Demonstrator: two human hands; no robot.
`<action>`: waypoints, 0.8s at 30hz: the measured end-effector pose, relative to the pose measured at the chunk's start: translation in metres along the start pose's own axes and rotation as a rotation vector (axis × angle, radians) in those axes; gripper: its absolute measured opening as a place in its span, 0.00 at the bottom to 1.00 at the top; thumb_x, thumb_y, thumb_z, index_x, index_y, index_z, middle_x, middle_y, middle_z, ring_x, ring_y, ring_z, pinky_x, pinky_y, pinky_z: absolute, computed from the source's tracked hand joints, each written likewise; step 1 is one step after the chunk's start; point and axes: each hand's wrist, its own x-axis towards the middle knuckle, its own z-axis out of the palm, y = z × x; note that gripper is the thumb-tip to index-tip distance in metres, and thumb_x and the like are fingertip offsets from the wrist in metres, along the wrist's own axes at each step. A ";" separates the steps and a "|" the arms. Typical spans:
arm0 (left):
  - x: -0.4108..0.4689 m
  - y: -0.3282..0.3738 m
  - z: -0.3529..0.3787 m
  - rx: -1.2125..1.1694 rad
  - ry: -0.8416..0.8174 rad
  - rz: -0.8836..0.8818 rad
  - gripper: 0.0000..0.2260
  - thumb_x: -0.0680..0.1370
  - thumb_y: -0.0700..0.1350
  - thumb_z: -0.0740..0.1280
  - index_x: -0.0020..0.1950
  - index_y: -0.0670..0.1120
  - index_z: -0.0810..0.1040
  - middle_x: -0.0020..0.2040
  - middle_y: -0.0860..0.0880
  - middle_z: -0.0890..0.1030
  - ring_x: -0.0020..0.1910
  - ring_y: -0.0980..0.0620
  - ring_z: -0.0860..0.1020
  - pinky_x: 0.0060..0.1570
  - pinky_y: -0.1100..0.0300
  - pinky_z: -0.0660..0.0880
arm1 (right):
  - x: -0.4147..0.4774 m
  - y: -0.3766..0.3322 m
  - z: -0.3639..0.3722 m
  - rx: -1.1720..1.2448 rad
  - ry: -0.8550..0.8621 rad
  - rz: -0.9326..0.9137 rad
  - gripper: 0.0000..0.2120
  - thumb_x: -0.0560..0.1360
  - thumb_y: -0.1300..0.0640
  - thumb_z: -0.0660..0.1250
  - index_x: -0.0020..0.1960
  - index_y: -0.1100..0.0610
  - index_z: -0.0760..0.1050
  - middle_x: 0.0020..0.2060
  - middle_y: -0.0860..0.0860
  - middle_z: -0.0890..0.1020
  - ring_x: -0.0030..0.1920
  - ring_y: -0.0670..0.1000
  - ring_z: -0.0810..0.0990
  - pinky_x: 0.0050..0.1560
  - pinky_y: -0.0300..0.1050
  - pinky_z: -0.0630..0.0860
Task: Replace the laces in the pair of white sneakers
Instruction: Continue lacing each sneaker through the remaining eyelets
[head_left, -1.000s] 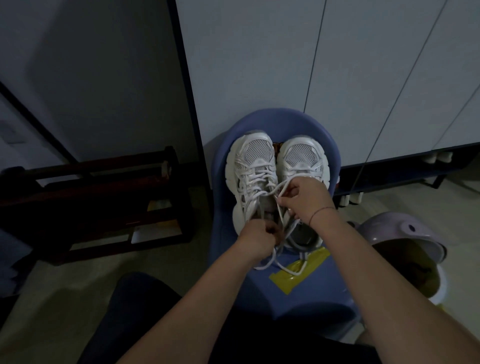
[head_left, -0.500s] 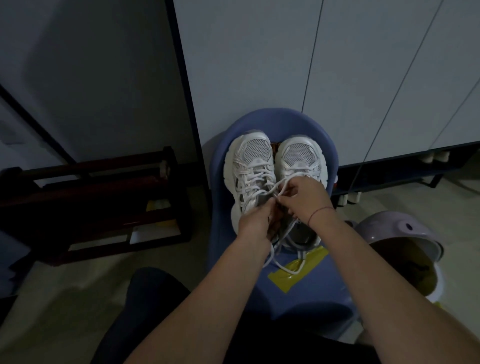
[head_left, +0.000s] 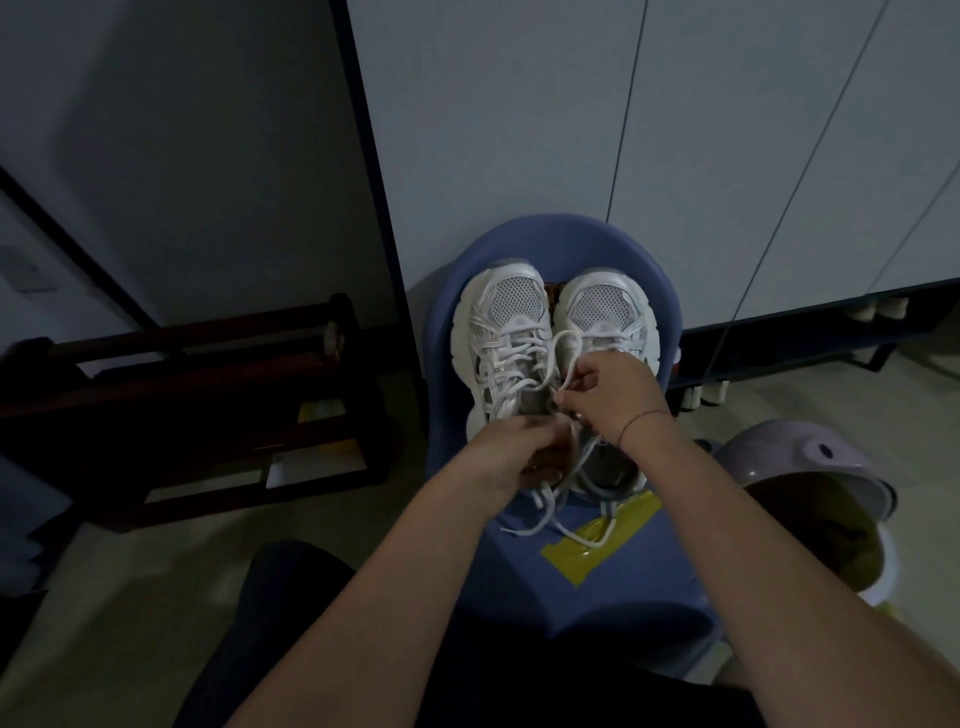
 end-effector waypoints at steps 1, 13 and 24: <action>0.001 0.000 0.006 -0.195 0.013 -0.038 0.08 0.81 0.45 0.66 0.44 0.43 0.80 0.36 0.46 0.81 0.33 0.52 0.79 0.37 0.61 0.77 | -0.001 -0.001 0.000 -0.019 0.006 -0.001 0.16 0.69 0.58 0.73 0.29 0.51 0.69 0.28 0.48 0.76 0.36 0.52 0.76 0.37 0.43 0.70; 0.001 0.001 0.022 -0.356 0.054 -0.153 0.12 0.83 0.40 0.60 0.40 0.42 0.75 0.21 0.50 0.75 0.18 0.58 0.72 0.21 0.68 0.71 | 0.000 0.000 0.000 0.038 -0.011 0.004 0.05 0.69 0.59 0.74 0.39 0.59 0.78 0.34 0.54 0.83 0.35 0.53 0.80 0.42 0.47 0.78; -0.002 -0.007 0.020 -0.236 0.078 -0.063 0.12 0.83 0.46 0.60 0.47 0.41 0.78 0.33 0.46 0.82 0.29 0.52 0.80 0.29 0.63 0.77 | -0.001 -0.001 -0.001 0.020 0.010 -0.003 0.09 0.71 0.59 0.71 0.52 0.56 0.81 0.46 0.53 0.83 0.47 0.53 0.80 0.52 0.48 0.77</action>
